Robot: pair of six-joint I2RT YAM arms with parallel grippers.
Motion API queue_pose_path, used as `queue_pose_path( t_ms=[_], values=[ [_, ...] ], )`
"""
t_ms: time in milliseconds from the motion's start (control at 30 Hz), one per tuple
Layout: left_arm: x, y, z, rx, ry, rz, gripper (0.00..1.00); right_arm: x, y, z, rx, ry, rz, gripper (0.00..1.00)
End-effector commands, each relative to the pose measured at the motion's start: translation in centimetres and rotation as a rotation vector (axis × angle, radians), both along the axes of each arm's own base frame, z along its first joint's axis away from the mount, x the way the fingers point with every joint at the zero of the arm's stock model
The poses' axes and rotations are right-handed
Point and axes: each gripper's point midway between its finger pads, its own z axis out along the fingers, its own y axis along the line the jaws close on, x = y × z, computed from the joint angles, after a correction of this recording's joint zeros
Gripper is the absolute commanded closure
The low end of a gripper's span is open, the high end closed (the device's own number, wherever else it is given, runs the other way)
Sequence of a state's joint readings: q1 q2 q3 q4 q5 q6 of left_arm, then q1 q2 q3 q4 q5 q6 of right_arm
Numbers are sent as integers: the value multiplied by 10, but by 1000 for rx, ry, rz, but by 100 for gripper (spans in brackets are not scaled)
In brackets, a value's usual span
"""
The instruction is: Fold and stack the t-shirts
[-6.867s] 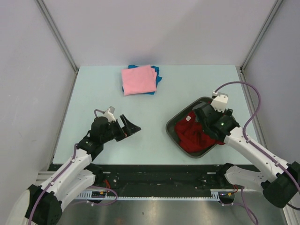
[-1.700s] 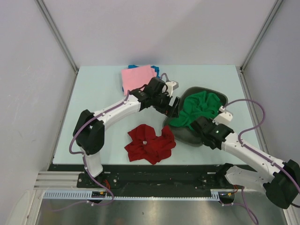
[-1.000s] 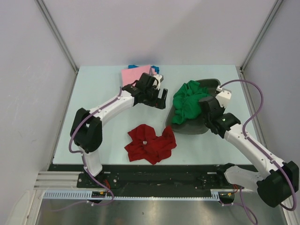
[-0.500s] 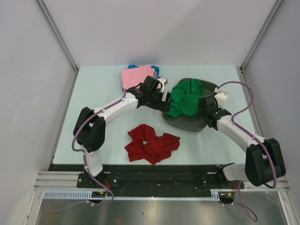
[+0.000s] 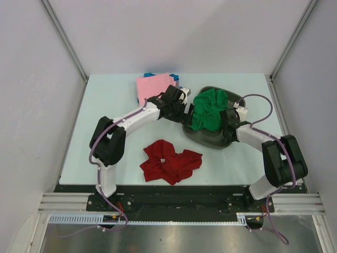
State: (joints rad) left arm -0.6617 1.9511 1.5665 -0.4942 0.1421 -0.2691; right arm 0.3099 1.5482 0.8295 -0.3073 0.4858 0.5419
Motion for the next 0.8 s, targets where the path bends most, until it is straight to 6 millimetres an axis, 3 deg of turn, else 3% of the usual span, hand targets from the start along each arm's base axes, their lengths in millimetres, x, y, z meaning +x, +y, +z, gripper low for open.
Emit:
queue_pose_path(
  t_ms=[0, 67, 233, 333, 600, 700, 733, 767],
  values=[
    [11, -7, 11, -12, -29, -16, 0, 10, 5, -8, 35, -13, 3, 55],
    [13, -8, 9, -10, -29, -19, 0, 10, 4, -12, 34, -7, -13, 100],
    [20, -7, 3, -11, -23, -10, 0, 13, 2, -12, 32, -10, -22, 100],
    [29, -9, -5, 12, -19, -8, 0, 17, 1, 1, 26, -44, -11, 100],
    [56, -20, -24, 53, -27, 5, 0, 18, 1, 61, 42, -177, 40, 100],
    [70, -24, -34, 83, -33, 9, 0, 17, 3, 66, 59, -181, 51, 100],
    [75, -26, -29, 85, -46, 13, 0, 16, 3, 68, 62, -185, 53, 100],
    [78, -25, -41, 108, -37, 19, 0, 16, 5, 69, 71, -187, 55, 100]
  ],
)
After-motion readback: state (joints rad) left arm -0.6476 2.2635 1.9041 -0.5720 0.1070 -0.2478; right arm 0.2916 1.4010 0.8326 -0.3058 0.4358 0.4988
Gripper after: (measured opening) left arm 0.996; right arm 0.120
